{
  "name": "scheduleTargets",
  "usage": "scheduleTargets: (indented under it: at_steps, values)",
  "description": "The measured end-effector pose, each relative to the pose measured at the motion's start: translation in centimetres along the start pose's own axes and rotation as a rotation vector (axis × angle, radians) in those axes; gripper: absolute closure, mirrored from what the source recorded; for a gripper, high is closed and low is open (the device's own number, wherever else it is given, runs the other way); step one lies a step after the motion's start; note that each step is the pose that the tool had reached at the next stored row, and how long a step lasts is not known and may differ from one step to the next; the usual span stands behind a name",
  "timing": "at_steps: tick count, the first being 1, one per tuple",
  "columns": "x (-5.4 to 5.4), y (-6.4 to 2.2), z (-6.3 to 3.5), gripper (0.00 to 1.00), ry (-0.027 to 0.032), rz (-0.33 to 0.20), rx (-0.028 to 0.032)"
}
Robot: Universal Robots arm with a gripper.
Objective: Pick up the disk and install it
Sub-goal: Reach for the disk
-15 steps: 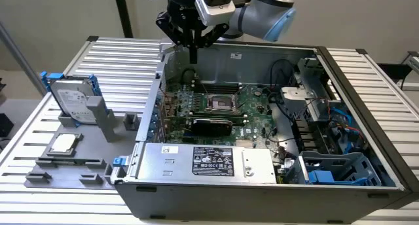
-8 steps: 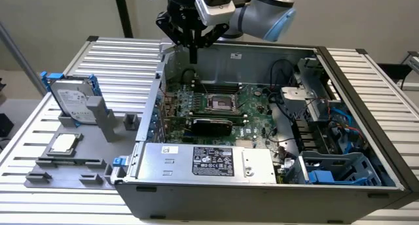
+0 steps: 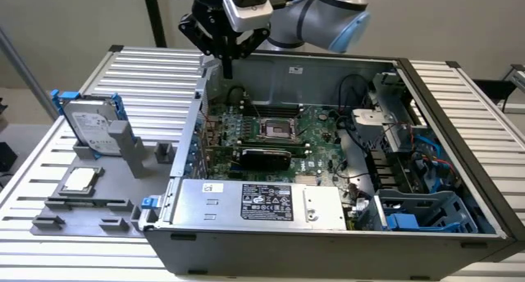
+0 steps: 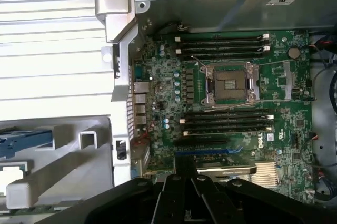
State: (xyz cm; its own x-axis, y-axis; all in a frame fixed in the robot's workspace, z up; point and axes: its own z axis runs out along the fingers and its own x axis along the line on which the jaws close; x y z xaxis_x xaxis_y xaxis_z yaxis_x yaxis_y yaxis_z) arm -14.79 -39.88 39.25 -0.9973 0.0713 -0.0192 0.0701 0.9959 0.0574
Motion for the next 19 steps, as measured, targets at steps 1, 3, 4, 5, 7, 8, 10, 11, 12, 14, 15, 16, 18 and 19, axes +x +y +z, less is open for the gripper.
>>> scheduleTargets:
  at_steps: [1,3,4,5,7,8,10,11,12,14,15,16,18,19]
  values:
    - [0.5,-0.03,-0.01,0.89,0.0001,0.000,-0.0001]
    - [1.4,-0.09,-0.04,0.89,0.0004,0.000,0.0000]
    - [1.8,-0.11,-0.04,0.89,0.0004,0.000,-0.0001]
    - [2.3,-0.14,-0.05,0.89,0.0005,0.000,-0.0001]
    - [3.1,-0.20,-0.06,0.89,0.0005,0.000,-0.0002]
    - [3.6,-0.23,-0.08,0.89,0.0006,0.000,0.0000]
    - [4.5,-0.28,-0.09,0.89,0.0008,0.000,-0.0001]
    - [5.0,-0.31,-0.09,0.89,0.0008,0.000,-0.0001]
    - [5.4,-0.33,-0.11,0.89,0.0010,0.000,0.0000]
    - [6.3,-0.37,-0.11,0.89,0.0013,0.000,-0.0001]
    - [6.8,-0.39,-0.12,0.89,0.0015,0.000,0.0000]
    - [7.3,-0.41,-0.12,0.89,0.0016,0.000,0.0000]
    - [8.2,-0.43,-0.13,0.89,0.0020,0.000,0.0000]
    - [8.6,-0.43,-0.13,0.89,0.0022,0.000,0.0000]
